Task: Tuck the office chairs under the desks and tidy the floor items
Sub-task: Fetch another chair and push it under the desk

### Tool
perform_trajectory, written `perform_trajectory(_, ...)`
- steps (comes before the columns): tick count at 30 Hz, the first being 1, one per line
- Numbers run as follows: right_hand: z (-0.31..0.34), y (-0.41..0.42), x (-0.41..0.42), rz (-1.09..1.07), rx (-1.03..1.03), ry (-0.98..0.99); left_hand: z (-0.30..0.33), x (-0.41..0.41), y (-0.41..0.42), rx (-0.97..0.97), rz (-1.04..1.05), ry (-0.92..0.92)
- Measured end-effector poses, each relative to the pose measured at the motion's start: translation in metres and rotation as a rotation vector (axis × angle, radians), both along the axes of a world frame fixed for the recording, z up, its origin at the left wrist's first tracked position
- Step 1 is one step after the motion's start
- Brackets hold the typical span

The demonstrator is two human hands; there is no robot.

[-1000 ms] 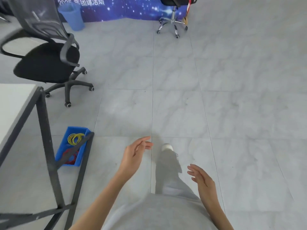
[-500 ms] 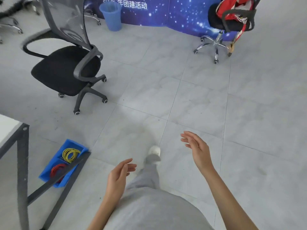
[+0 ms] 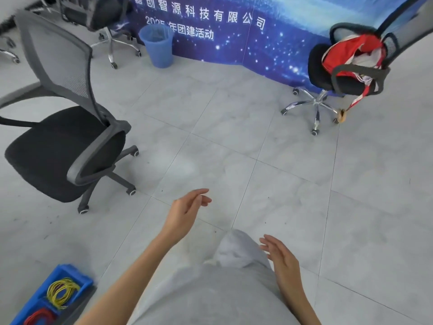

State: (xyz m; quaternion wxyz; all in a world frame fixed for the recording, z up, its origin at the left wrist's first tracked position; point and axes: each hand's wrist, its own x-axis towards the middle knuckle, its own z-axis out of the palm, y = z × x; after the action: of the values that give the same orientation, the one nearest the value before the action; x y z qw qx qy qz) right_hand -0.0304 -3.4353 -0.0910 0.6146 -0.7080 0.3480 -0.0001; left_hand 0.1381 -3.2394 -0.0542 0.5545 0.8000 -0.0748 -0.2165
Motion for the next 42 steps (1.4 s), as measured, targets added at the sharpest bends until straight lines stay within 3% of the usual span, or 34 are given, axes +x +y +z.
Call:
perform_trajectory(6,-0.018,-0.071,0.19,0.158,-0.015,-0.016,-0.022,0.126,-0.056,0.022,0.105,0.026)
perform_trajectory(16,0.038,-0.13,0.574,0.645,-0.013,-0.188,-0.035,0.284,-0.083,0.032,0.684,0.132)
perform_trajectory(25,0.0,-0.092,0.801,0.809,-0.028,-0.138,-0.054,0.513,-0.07,-0.033,0.877,0.115)
perform_trajectory(32,-0.006,-0.059,0.944,0.852,-0.009,-0.014,-0.016,0.713,-0.009,-0.037,0.941,0.027)
perform_trajectory(37,-0.005,-0.003,1.054,1.035,-0.033,0.011,-0.002,0.794,0.029,0.007,1.041,-0.002)
perform_trajectory(42,-0.011,0.091,1.158,1.385,-0.009,0.027,-0.018,0.823,0.054,0.025,1.344,0.052)
